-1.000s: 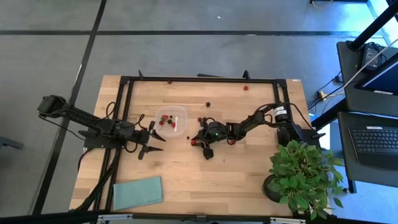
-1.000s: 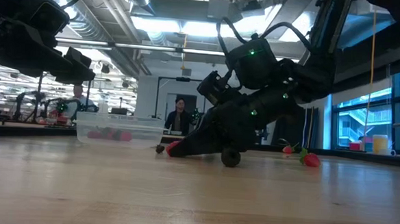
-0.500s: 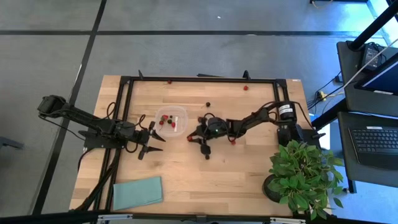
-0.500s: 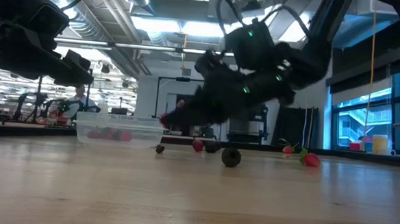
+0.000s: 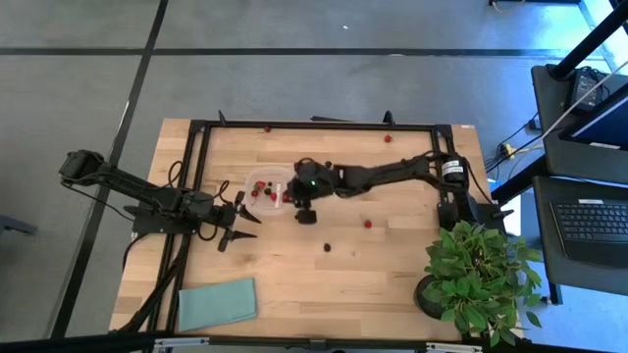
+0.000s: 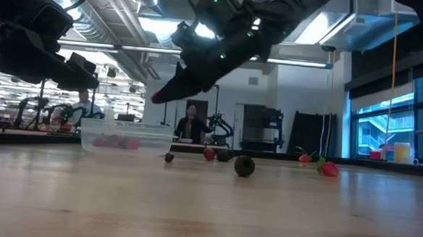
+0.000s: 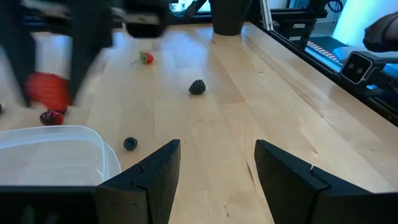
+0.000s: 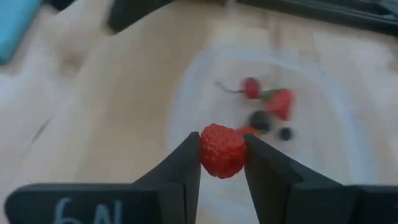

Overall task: Pick and placing Produce into tupperware
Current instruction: Put the raspberry into the transparent container

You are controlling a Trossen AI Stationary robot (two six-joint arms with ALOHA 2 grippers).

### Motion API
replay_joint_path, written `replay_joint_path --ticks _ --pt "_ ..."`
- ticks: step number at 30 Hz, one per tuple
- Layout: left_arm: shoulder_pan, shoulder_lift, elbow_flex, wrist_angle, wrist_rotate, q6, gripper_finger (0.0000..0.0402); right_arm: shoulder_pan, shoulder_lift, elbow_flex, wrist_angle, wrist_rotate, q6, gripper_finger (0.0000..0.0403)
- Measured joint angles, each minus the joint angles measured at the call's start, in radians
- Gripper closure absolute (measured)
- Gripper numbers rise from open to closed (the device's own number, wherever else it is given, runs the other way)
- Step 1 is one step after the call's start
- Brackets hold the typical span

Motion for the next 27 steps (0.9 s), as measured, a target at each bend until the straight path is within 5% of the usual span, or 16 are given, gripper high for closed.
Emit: replay_joint_path --ticks 10,27 --pt "0.000 0.000 0.000 -0.001 0.000 0.000 0.0202 -0.075 0.000 0.126 -0.180 -0.001 0.000 0.0295" --pt "0.000 0.000 0.000 -0.001 0.000 0.004 0.0202 -0.072 0.065 0.133 -0.119 -0.004 0.032 0.0296"
